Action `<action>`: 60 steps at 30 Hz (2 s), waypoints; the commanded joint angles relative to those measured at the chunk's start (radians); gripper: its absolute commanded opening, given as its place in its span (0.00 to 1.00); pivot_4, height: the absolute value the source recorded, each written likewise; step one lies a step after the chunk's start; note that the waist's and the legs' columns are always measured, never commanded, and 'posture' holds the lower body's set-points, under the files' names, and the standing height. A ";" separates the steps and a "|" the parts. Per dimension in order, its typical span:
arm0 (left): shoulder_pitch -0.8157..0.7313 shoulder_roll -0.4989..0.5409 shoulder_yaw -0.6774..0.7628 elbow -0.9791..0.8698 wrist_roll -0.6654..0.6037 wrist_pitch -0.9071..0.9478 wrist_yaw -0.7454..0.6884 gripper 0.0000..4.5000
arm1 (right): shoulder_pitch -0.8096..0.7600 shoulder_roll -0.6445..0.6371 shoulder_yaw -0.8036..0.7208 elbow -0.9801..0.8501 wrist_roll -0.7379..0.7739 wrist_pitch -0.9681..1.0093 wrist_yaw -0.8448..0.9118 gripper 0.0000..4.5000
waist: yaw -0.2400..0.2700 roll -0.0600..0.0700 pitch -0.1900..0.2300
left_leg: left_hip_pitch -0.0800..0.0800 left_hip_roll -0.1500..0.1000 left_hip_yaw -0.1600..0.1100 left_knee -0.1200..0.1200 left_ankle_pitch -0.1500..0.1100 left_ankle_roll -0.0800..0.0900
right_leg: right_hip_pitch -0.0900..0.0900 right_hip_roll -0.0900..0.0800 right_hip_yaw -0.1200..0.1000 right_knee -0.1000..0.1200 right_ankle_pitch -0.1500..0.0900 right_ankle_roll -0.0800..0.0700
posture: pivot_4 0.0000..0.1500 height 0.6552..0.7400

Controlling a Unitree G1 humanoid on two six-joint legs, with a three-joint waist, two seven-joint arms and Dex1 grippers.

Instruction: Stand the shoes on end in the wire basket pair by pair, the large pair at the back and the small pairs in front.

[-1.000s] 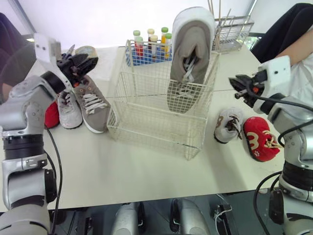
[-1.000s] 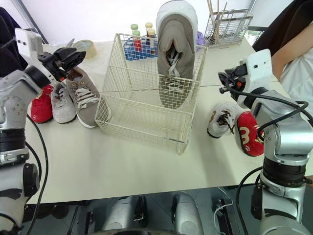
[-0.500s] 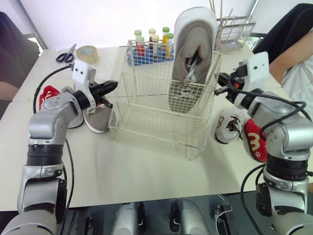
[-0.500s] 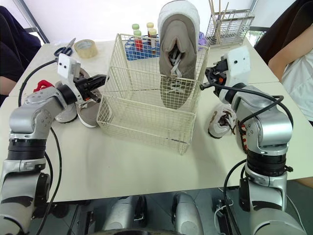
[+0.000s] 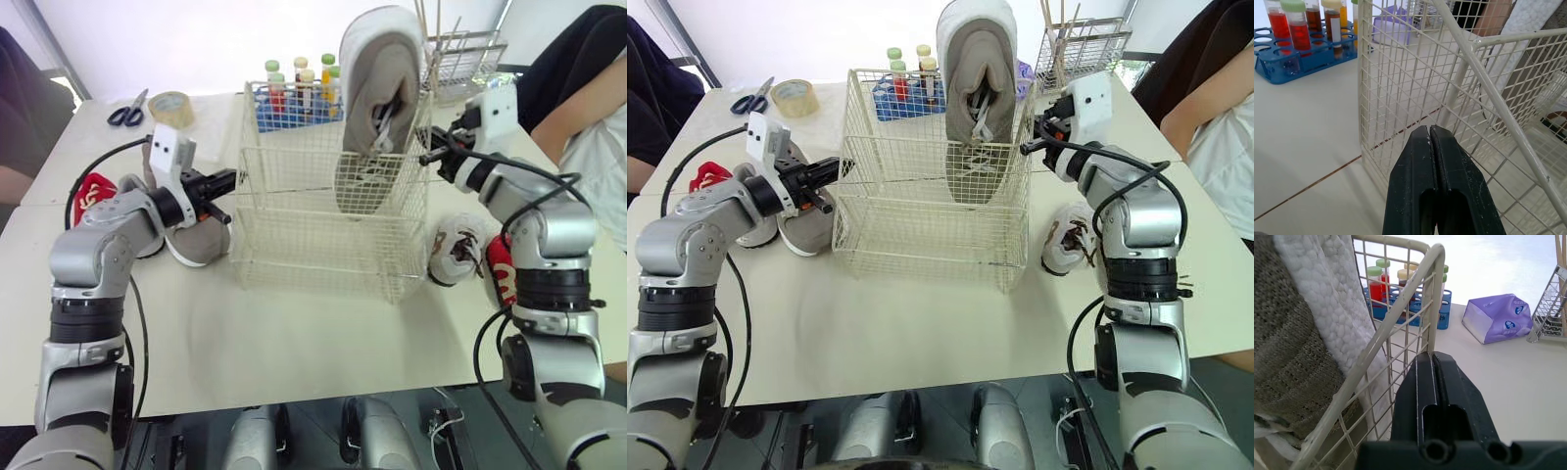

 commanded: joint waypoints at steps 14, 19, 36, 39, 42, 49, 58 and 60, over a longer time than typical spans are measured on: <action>0.044 0.094 0.110 -0.146 -0.061 0.062 0.008 0.01 | -0.035 -0.096 -0.004 0.048 -0.033 -0.085 0.129 0.00 | 0.002 0.000 0.000 | 0.000 0.000 0.000 0.000 0.000 0.000 | 0.000 0.000 0.000 0.000 0.000 0.000 | 1.00 1.00; 0.075 0.215 0.189 -0.147 -0.124 0.113 -0.064 0.01 | 0.105 -0.249 -0.106 -0.194 0.070 0.088 0.203 0.00 | 0.009 0.000 0.000 | -0.001 0.000 0.000 -0.001 0.000 0.000 | 0.000 -0.001 0.000 -0.001 0.000 0.000 | 1.00 1.00; -0.336 0.309 0.069 0.577 0.209 -0.001 0.104 0.97 | 0.019 -0.500 -0.311 -0.506 0.759 0.431 0.494 0.00 | 0.007 -0.001 0.000 | 0.000 0.000 -0.001 -0.001 -0.001 0.002 | 0.000 0.000 -0.001 -0.001 0.000 0.000 | 1.00 1.00; -0.400 0.307 0.053 0.683 0.256 -0.014 0.133 0.99 | 0.016 -0.500 -0.291 -0.521 0.779 0.425 0.473 0.00 | 0.009 -0.004 0.001 | -0.001 0.000 0.000 0.000 -0.002 0.002 | 0.000 -0.001 -0.001 -0.001 0.000 0.000 | 1.00 1.00; -0.465 0.299 0.048 0.796 0.291 -0.022 0.154 0.99 | 0.028 -0.492 -0.277 -0.524 0.772 0.403 0.459 0.00 | 0.011 -0.007 0.002 | -0.003 0.000 0.000 0.000 -0.002 0.003 | -0.001 -0.001 -0.002 -0.001 0.000 0.000 | 1.00 1.00; -0.558 0.223 0.013 0.986 0.361 -0.089 0.137 0.99 | 0.043 -0.484 -0.238 -0.524 0.747 0.355 0.440 0.00 | 0.014 -0.008 0.002 | -0.003 -0.001 0.000 0.001 -0.002 0.003 | -0.001 -0.001 -0.002 -0.001 0.000 0.000 | 1.00 1.00; -0.628 0.164 0.001 1.189 0.434 -0.227 0.151 0.99 | 0.062 -0.490 -0.235 -0.537 0.757 0.333 0.408 0.00 | 0.007 -0.008 0.002 | -0.004 0.000 0.002 0.001 -0.002 0.003 | -0.003 -0.001 -0.001 -0.001 0.000 0.000 | 1.00 1.00; -0.640 0.153 0.003 1.225 0.446 -0.254 0.166 0.99 | 0.068 -0.489 -0.242 -0.541 0.759 0.331 0.395 0.00 | 0.008 -0.008 0.002 | -0.004 0.000 0.002 0.001 -0.002 0.003 | -0.003 -0.001 -0.001 -0.001 0.000 0.000 | 1.00 1.00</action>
